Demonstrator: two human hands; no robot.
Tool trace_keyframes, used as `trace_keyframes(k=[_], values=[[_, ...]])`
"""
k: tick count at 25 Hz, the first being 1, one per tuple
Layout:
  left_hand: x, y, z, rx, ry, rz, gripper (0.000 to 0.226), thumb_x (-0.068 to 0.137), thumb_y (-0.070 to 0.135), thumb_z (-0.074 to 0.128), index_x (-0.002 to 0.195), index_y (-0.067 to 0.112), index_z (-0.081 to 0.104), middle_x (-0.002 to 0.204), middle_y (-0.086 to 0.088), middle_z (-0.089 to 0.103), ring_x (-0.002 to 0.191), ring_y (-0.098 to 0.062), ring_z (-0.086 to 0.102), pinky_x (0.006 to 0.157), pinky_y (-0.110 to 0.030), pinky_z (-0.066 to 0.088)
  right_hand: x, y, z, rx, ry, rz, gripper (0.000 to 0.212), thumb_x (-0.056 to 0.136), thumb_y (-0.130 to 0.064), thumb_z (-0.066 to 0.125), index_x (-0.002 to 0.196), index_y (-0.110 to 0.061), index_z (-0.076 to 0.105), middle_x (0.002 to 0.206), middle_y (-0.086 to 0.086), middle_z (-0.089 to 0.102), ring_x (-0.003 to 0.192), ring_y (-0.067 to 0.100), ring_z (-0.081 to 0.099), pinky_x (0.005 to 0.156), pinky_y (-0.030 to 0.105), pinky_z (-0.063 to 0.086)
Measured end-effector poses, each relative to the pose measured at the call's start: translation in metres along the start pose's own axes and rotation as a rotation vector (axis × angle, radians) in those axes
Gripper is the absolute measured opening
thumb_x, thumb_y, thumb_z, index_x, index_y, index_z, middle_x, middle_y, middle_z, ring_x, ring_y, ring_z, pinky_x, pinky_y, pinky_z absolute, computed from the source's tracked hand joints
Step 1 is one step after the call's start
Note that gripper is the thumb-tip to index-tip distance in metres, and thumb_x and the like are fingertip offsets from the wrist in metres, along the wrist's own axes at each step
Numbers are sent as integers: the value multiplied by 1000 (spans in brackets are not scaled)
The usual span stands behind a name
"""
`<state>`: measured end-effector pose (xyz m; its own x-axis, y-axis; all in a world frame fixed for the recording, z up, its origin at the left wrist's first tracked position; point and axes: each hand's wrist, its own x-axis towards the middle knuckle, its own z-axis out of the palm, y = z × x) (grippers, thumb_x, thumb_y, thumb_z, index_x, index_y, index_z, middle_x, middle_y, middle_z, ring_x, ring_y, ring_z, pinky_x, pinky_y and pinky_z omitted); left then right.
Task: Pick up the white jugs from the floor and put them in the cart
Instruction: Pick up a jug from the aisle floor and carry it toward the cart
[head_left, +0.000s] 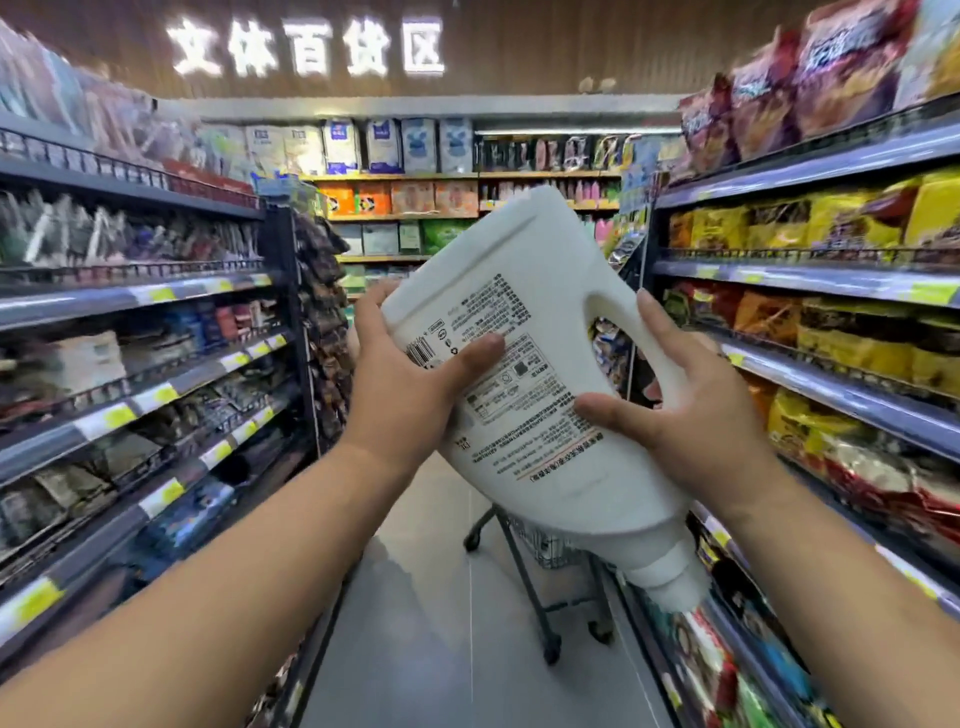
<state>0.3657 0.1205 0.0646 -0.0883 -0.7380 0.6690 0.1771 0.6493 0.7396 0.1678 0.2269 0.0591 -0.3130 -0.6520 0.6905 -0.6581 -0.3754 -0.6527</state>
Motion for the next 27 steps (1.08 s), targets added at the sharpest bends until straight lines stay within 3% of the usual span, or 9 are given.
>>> trace_keyframes(k=[3, 7, 12, 15, 19, 20, 23, 25, 27], values=[[46, -55, 26, -16, -23, -13, 91, 62, 31, 92, 132, 29, 34, 122, -5, 60, 100, -11, 68, 76, -29, 60, 43, 52, 15, -21, 14, 20, 103, 49, -64, 76, 140, -52, 30, 113, -5, 48, 80, -3, 52, 63, 10, 41], [124, -142, 70, -26, -25, -49, 94, 52, 46, 91, 128, 37, 35, 130, -8, 57, 109, -21, 66, 86, -45, 59, 123, 137, 38, -33, 37, 36, 104, 44, -76, 78, 136, -59, 31, 113, -9, 49, 91, 4, 54, 78, 30, 46], [214, -233, 113, -37, -18, -103, 90, 51, 48, 91, 123, 40, 38, 128, -10, 57, 111, -25, 65, 86, -49, 58, 220, 218, 68, -50, 5, 75, 102, 45, -65, 77, 135, -56, 31, 119, -9, 49, 94, 3, 55, 78, 22, 46], [271, -295, 131, -28, -42, -116, 82, 52, 46, 88, 117, 42, 38, 126, -9, 57, 107, -20, 66, 84, -43, 60, 272, 268, 102, -56, 18, 121, 102, 44, -58, 77, 135, -52, 31, 122, -7, 47, 98, 4, 53, 76, 8, 43], [338, -392, 147, -14, -84, -154, 97, 45, 59, 90, 124, 42, 37, 128, -11, 56, 111, -27, 64, 87, -48, 58, 324, 340, 151, -99, 73, 158, 105, 42, -59, 79, 137, -49, 35, 120, -11, 49, 109, 7, 51, 99, 32, 45], [357, -415, 150, -22, -98, -152, 97, 44, 59, 90, 124, 45, 37, 128, -11, 55, 111, -27, 64, 87, -48, 57, 339, 358, 164, -108, 87, 167, 107, 42, -59, 78, 139, -46, 36, 118, -12, 49, 110, 5, 50, 100, 30, 44], [418, -481, 160, -32, -148, -185, 88, 42, 60, 91, 113, 57, 38, 129, -11, 54, 112, -27, 63, 88, -50, 57, 386, 408, 203, -120, 93, 223, 111, 43, -57, 78, 144, -37, 38, 119, -7, 47, 105, -3, 47, 83, 0, 34], [454, -516, 169, -12, -180, -181, 84, 43, 61, 90, 109, 60, 38, 130, -10, 54, 112, -27, 63, 88, -50, 57, 414, 436, 226, -119, 138, 258, 111, 42, -57, 78, 144, -37, 38, 119, -8, 47, 106, -1, 47, 78, 0, 32], [484, -550, 178, -17, -234, -196, 87, 44, 60, 89, 113, 55, 38, 129, -10, 54, 111, -26, 64, 86, -48, 58, 436, 467, 242, -123, 157, 287, 112, 42, -59, 79, 144, -37, 39, 122, -9, 47, 112, 3, 47, 87, 9, 33]])
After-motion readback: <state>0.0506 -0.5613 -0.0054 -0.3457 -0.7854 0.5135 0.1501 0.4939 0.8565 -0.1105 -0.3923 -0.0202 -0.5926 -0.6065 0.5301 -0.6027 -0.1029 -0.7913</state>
